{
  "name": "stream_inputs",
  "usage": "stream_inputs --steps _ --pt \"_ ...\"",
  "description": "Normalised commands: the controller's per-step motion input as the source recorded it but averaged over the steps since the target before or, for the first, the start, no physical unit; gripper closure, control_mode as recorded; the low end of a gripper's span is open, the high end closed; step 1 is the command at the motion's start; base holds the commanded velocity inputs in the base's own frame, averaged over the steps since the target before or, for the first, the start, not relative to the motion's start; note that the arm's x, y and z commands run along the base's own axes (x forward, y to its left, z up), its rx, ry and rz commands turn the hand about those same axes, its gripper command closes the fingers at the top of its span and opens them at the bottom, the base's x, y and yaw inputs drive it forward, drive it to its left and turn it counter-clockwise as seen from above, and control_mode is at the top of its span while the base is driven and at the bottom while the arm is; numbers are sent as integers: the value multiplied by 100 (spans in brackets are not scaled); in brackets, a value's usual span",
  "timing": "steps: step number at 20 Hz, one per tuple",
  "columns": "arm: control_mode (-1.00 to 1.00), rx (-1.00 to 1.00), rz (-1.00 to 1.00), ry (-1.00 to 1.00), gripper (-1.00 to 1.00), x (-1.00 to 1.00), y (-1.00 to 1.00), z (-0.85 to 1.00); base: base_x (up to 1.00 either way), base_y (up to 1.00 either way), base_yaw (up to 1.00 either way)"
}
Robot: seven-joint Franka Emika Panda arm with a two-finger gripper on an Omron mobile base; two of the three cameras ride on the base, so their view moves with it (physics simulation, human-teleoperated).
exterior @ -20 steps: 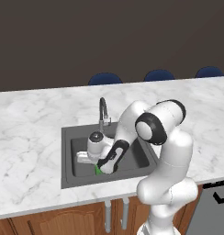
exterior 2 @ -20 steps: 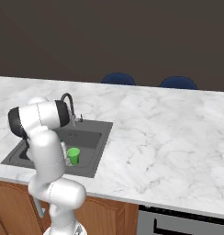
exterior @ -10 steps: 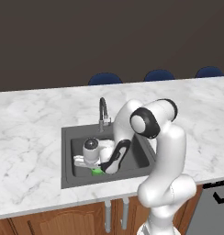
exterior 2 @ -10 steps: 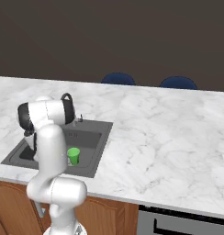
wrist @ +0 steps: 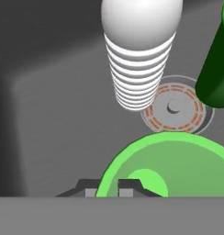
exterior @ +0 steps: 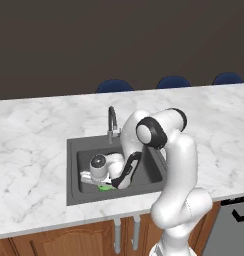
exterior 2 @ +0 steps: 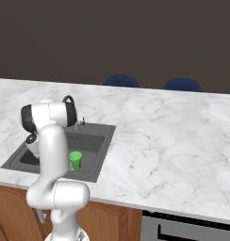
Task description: Pick the cup and cup and place them in the sink. Then turn on the water.
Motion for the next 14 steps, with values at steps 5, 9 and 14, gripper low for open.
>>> stream_inputs --steps 5,9,14 --pt "-100 0 0 0 100 37 0 -19 0 0 0" --pt "-100 0 0 0 -100 22 0 -12 0 0 0" --pt "-100 0 0 0 -100 11 0 -1 0 0 0"
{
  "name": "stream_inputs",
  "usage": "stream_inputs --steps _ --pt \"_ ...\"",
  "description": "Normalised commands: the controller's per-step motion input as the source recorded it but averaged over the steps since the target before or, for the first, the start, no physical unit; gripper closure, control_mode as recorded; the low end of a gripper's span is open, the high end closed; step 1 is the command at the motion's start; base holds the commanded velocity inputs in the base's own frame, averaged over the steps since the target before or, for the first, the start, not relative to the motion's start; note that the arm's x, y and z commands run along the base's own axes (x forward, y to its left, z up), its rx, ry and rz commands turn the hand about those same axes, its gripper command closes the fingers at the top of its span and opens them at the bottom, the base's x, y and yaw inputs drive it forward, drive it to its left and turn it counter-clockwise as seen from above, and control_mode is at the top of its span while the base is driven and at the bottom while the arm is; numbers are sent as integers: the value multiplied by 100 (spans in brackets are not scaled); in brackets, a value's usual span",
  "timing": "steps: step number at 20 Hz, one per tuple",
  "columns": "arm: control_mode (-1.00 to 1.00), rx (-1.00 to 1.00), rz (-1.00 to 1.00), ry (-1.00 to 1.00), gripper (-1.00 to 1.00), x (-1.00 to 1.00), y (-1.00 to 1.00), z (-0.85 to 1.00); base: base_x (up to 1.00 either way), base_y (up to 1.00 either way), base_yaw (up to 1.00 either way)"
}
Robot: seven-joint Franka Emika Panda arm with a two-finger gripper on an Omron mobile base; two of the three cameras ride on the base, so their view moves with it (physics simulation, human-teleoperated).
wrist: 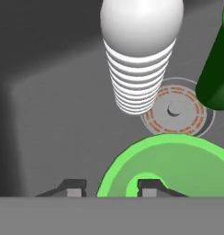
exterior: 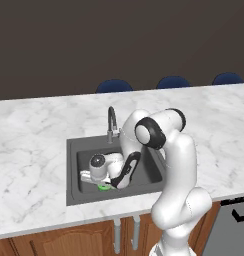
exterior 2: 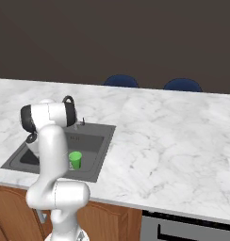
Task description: Pick the cup and cup and place them in the sink. Then turn on the water.
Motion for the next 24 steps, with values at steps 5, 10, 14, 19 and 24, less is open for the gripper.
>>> stream_inputs --steps 5,10,14,19,24 --pt "-100 0 0 1 -100 11 0 3 0 0 0" --pt "-100 0 0 4 -100 18 0 17 0 0 0" --pt "-100 0 0 3 -100 5 0 43 0 0 0" --pt "-100 0 0 1 -100 0 0 68 0 0 0" --pt "-100 0 0 4 -100 0 0 80 0 0 0"
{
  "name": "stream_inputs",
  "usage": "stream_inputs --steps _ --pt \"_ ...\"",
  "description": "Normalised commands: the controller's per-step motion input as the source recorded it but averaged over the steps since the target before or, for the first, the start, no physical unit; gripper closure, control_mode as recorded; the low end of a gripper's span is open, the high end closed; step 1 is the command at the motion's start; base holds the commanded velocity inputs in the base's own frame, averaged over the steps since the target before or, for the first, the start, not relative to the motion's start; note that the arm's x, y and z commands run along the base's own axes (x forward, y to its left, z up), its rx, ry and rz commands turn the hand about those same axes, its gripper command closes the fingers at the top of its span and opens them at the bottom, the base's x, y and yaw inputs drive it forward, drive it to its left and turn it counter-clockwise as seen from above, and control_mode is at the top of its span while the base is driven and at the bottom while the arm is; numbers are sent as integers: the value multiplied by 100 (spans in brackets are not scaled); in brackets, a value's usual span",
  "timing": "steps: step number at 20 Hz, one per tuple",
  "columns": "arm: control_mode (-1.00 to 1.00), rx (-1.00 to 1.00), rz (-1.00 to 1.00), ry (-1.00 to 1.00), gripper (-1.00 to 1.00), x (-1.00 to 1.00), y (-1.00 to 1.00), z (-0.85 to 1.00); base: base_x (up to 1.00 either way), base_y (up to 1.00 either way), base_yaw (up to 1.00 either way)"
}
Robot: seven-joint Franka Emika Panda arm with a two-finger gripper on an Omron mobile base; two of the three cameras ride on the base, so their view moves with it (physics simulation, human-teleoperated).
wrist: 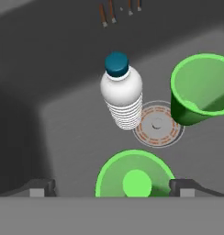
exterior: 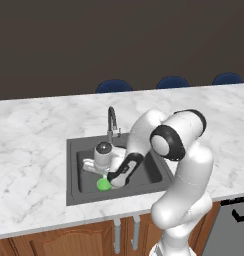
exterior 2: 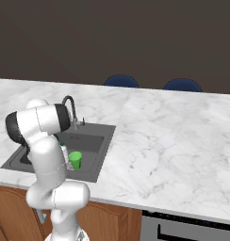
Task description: Pick the cup and cup and place them in the sink. Then turn on the water.
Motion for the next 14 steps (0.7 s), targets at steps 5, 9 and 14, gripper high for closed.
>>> stream_inputs --steps 5,9,14 --pt "-100 0 0 6 -100 0 0 95 0 0 0" --pt "-100 0 0 5 -100 0 0 98 0 0 0" --pt "-100 0 3 2 -100 -1 0 97 0 0 0"
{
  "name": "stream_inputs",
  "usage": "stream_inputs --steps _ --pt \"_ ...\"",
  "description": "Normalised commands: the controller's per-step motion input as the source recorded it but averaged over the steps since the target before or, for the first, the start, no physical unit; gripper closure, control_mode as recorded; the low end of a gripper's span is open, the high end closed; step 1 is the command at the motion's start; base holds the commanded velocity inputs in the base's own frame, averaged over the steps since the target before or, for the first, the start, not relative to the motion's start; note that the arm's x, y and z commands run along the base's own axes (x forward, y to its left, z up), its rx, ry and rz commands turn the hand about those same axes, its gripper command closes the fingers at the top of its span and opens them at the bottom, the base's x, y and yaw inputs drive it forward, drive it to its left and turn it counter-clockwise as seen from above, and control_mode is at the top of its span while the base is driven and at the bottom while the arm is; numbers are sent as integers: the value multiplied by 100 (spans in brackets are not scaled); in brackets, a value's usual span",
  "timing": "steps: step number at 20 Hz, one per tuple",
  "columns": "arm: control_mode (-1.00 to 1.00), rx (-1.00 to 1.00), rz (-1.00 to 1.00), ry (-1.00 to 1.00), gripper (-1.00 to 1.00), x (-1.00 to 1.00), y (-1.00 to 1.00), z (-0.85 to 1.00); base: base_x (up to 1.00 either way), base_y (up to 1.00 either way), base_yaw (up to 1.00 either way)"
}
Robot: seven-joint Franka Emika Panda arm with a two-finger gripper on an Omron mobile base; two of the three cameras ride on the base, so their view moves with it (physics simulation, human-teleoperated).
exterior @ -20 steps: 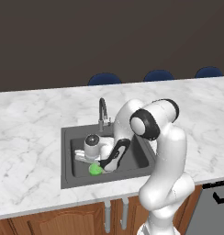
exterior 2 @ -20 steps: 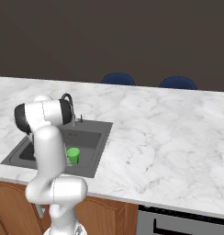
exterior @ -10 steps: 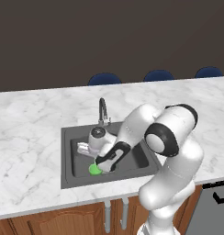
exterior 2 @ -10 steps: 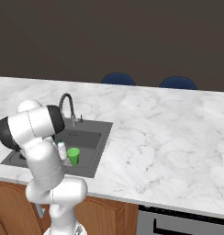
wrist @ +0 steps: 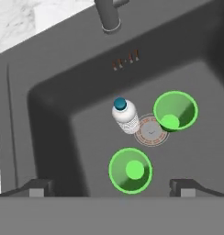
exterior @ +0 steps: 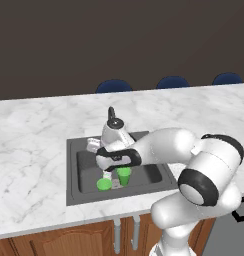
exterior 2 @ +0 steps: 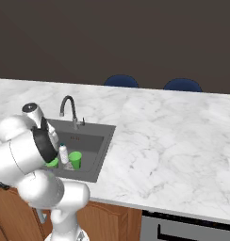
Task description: Pick the cup and cup and place them in the sink. Then turn on the water.
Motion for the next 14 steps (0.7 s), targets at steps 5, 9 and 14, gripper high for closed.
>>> stream_inputs --steps 5,9,14 --pt "-100 -1 5 3 -100 -25 8 79 0 0 0" --pt "-100 -8 10 6 -100 -54 45 44 0 0 0" --pt "-100 -10 10 3 -100 -55 36 51 0 0 0"
